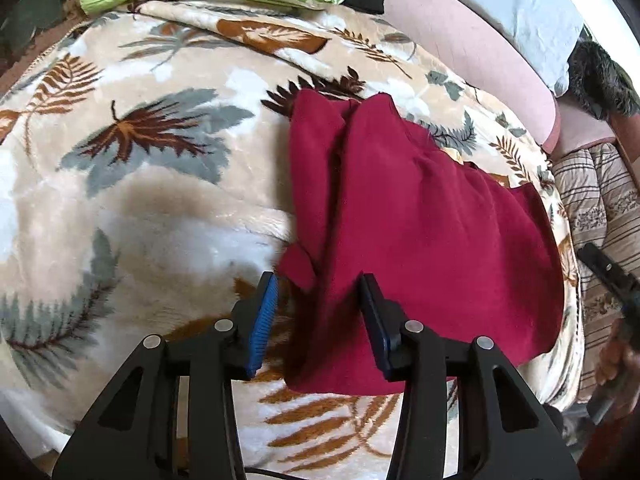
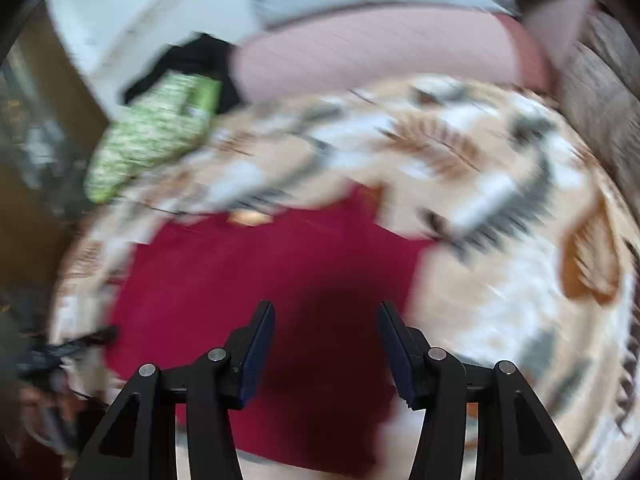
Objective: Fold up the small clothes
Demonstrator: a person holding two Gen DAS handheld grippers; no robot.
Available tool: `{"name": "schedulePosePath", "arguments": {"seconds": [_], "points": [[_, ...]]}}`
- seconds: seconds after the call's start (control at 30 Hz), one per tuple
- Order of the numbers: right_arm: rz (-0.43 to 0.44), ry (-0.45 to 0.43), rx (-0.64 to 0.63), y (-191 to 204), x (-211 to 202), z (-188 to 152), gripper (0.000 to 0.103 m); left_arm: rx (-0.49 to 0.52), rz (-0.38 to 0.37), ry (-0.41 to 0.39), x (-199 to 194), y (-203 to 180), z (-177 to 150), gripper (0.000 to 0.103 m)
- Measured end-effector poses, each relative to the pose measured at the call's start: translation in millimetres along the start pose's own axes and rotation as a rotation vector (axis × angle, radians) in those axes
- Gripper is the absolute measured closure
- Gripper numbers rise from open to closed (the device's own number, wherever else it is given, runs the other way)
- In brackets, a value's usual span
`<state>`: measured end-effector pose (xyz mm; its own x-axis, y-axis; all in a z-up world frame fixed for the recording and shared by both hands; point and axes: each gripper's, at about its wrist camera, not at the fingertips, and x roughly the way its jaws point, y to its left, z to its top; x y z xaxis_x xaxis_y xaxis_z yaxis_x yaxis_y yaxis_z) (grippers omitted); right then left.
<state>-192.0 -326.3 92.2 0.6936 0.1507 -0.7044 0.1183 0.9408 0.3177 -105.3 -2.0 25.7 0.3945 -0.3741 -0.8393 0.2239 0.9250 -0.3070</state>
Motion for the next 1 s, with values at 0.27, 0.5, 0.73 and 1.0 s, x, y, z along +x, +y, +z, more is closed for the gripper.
{"name": "schedulePosePath", "arguments": {"seconds": [0.27,0.5,0.73,1.0], "points": [[0.177,0.101,-0.241,133,94,19,0.064,-0.069,-0.003,0.007,6,13,-7,0.057],[0.135,0.166,-0.307,192,183,33,0.066,-0.09,-0.013,0.014,11,17,-9,0.055],[0.077,0.223,-0.316,205,230,34,0.069,-0.101,-0.017,0.012,14,20,-9,0.051],[0.111,0.216,-0.302,197,193,40,0.07,-0.1,-0.017,0.005,14,20,-12,0.051]]}}
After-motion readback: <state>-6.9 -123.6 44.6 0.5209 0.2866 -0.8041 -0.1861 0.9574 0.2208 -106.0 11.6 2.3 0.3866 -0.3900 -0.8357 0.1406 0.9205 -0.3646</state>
